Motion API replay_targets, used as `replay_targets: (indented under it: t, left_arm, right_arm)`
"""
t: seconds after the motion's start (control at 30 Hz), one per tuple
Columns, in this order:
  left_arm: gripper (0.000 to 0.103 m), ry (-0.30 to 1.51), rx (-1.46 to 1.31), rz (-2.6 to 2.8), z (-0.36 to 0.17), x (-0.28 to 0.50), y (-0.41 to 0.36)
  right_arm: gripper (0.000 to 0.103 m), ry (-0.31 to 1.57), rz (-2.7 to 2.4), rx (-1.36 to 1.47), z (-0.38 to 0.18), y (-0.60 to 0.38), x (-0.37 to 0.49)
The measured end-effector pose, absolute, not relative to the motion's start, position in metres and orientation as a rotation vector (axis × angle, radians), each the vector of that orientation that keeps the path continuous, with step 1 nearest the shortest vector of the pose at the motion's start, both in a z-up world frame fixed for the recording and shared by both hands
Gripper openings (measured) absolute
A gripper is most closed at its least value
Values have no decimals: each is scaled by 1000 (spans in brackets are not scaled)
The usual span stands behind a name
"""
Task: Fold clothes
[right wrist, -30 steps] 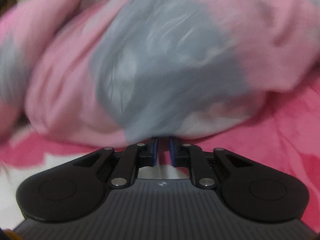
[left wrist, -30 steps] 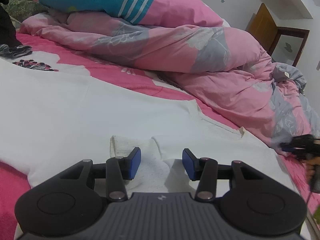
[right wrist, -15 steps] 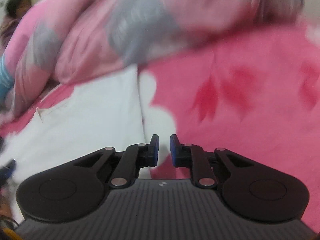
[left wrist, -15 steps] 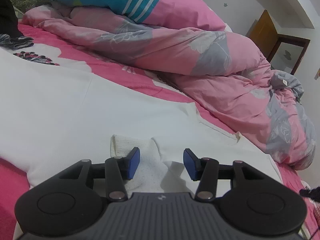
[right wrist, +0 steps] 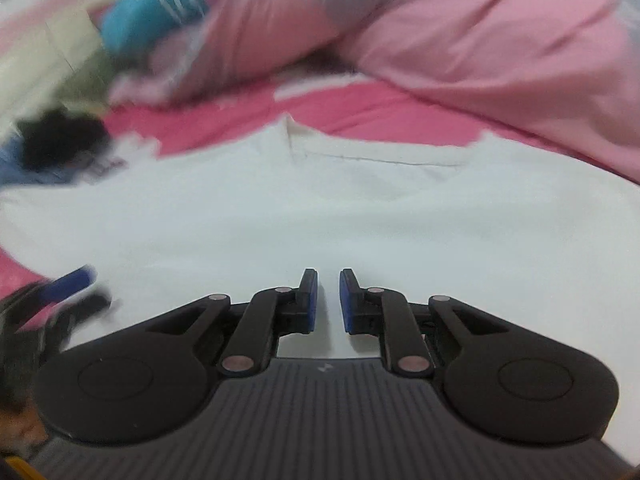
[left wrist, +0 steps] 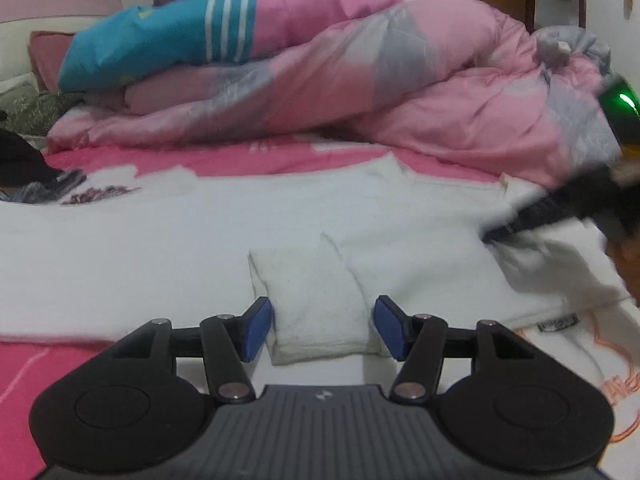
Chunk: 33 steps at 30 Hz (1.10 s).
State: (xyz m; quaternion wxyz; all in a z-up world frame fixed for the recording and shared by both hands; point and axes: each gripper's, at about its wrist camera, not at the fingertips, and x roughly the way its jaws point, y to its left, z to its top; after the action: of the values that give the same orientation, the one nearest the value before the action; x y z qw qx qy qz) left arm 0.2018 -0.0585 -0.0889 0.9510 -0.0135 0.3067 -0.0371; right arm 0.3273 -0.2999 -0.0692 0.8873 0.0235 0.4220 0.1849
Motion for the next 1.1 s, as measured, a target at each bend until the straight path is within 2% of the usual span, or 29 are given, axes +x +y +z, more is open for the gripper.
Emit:
replay_targets:
  t: [0.1,0.13,0.23,0.43,0.5,0.6,0.8,0.97,1.1]
  left_arm:
    - [61,629,-55,-79,-91,204,-54]
    - [61,630,-68,-83,-92,204,-52]
    - [62,628,-101,-91,-92,200,-46]
    - [63,629,-125,-96,-94,201,-43]
    - [63,629,-134,-98,-94,201,-42]
    - [64,626,-159,-107,-94,201,-39]
    - [64,622,-191,-118,-95,201,-34]
    - [64,614,-233,-133,-97,201,-28]
    - [64,610,-248,-138,-98,201,-26]
  right_arm:
    - [10,850,335,76,-65,-288,344]
    - [13,839,318,85,-58,-287,342]
    - [13,835,418,122,-39,-285,325]
    - [13,975,568,107,-67,-233,329]
    - [13,936,537,169,-74,-223,348]
    - [15,894,451,290,-65,-230,363]
    - [21,1009,638,216,-59,-220,326]
    - [21,902,448,448,-69,-241,351]
    - [23,767,382,665,-33,-308,307]
